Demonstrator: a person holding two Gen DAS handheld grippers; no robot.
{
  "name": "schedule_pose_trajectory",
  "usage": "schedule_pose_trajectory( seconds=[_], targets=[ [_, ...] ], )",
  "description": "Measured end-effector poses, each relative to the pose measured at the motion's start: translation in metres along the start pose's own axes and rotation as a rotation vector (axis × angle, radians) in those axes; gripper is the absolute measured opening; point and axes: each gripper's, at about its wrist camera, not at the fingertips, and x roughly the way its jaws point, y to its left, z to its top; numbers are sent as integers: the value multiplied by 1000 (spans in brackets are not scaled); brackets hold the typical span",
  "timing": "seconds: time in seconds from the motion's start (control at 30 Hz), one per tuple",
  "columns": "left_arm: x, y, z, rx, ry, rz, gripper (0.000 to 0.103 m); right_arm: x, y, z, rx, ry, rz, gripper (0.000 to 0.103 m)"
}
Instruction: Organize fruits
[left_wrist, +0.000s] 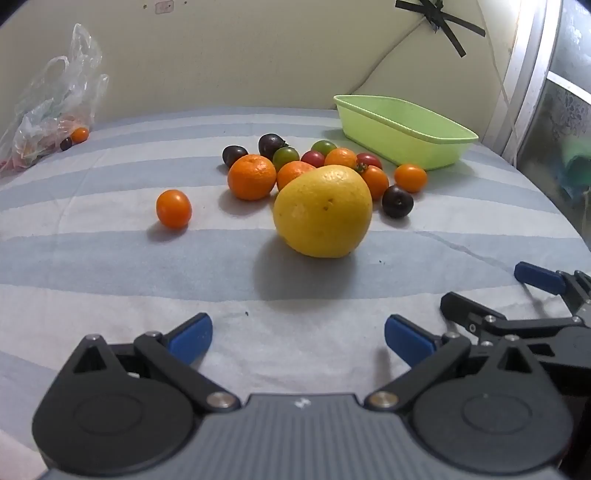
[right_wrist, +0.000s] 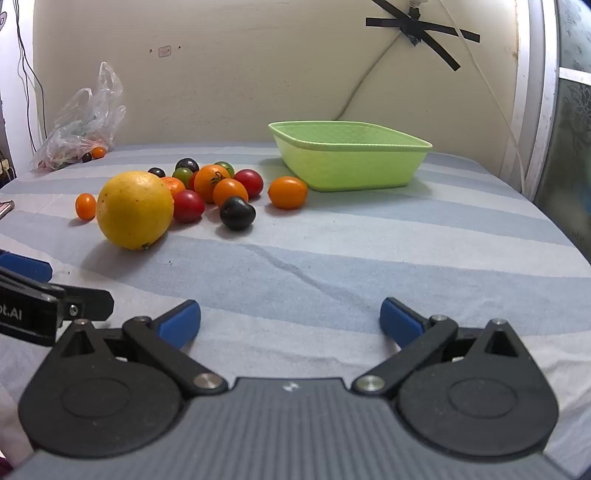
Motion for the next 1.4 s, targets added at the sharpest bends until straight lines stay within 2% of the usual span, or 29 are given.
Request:
schedule_pose_trajectory(
  seconds=[0.47, 0.53, 0.63, 0.7, 0.77, 0.83, 0.9, 0.97, 1.03, 1.1, 1.23, 1.27, 1.3, 1.4],
  targets=[
    [-1, 9, -1, -5, -40, -59, 103, 1, 0, 0, -3, 0, 0, 103],
    [-2, 12, -2, 0, -50, -81, 103, 1, 0, 0, -3, 0, 0, 103],
    [-7, 33, 1, -25, -49, -175, 103, -1, -1, 0, -7, 4, 4, 103],
    [-16, 50, 1, -70, -105, -198, 103, -5, -4, 2, -12, -1, 31, 103],
    [-24, 65, 5, -71, -168, -204, 103, -15, -6, 8, -15, -44, 70, 102],
    [-29, 74, 16, -57, -205, -227, 103, -23, -5, 14, -30, -94, 105, 96],
    [-29, 75, 27, -47, -228, -287, 96, -25, 0, 22, -55, -109, 149, 88],
    [-20, 67, 39, -24, -222, -341, 89, -22, 8, 31, -92, -112, 199, 74],
    [-13, 60, 45, -5, -214, -386, 84, -14, 19, 39, -137, -102, 232, 68],
    [-4, 54, 49, 6, -206, -402, 83, -5, 33, 45, -181, -79, 284, 66],
    [22, 52, 57, -25, -119, -410, 82, 6, 56, 51, -260, -73, 352, 67],
    [28, 51, 57, -35, -101, -412, 67, 10, 60, 52, -277, -69, 361, 67],
    [32, 53, 54, -48, -82, -429, 65, 15, 64, 53, -293, -65, 367, 67],
    [26, 48, 51, -75, -80, -396, 65, 28, 68, 53, -309, -51, 385, 67]
  ],
)
